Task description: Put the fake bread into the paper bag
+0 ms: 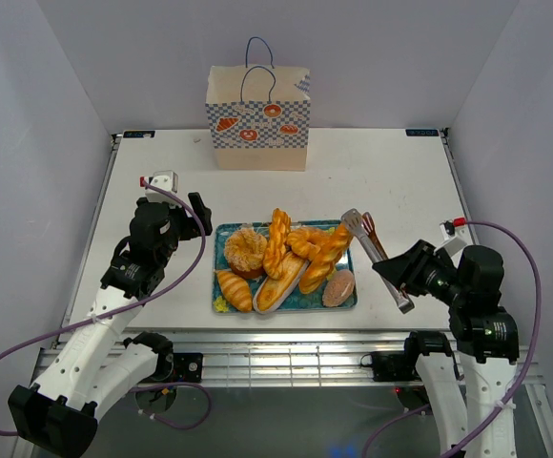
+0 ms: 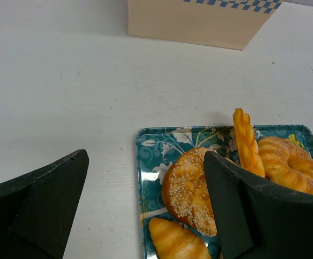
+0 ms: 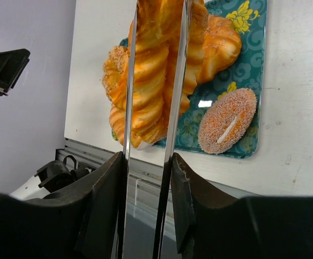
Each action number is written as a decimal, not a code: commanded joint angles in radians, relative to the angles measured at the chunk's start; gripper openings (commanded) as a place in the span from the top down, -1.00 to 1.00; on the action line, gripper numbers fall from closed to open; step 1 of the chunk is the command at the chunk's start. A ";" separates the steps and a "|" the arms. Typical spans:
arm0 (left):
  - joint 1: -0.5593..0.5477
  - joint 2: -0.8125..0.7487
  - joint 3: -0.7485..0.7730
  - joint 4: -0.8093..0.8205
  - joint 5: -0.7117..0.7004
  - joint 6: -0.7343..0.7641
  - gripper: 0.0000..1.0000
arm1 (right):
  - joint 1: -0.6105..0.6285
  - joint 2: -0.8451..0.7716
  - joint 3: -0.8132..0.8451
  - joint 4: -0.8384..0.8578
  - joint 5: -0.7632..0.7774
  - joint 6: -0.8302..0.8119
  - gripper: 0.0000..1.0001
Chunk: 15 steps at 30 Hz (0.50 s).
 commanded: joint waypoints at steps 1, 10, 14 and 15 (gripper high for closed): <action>0.001 -0.006 0.023 -0.002 0.008 0.003 -0.96 | 0.004 0.005 0.089 0.039 -0.052 0.020 0.84; -0.001 -0.013 0.026 -0.003 0.004 0.001 -0.96 | 0.004 0.047 0.157 0.204 -0.141 0.131 0.84; -0.001 -0.017 0.026 -0.003 0.004 0.000 -0.96 | 0.004 0.087 0.150 0.351 -0.136 0.197 0.84; -0.001 -0.017 0.025 -0.002 0.004 -0.002 -0.96 | 0.004 0.119 0.155 0.381 -0.131 0.216 0.84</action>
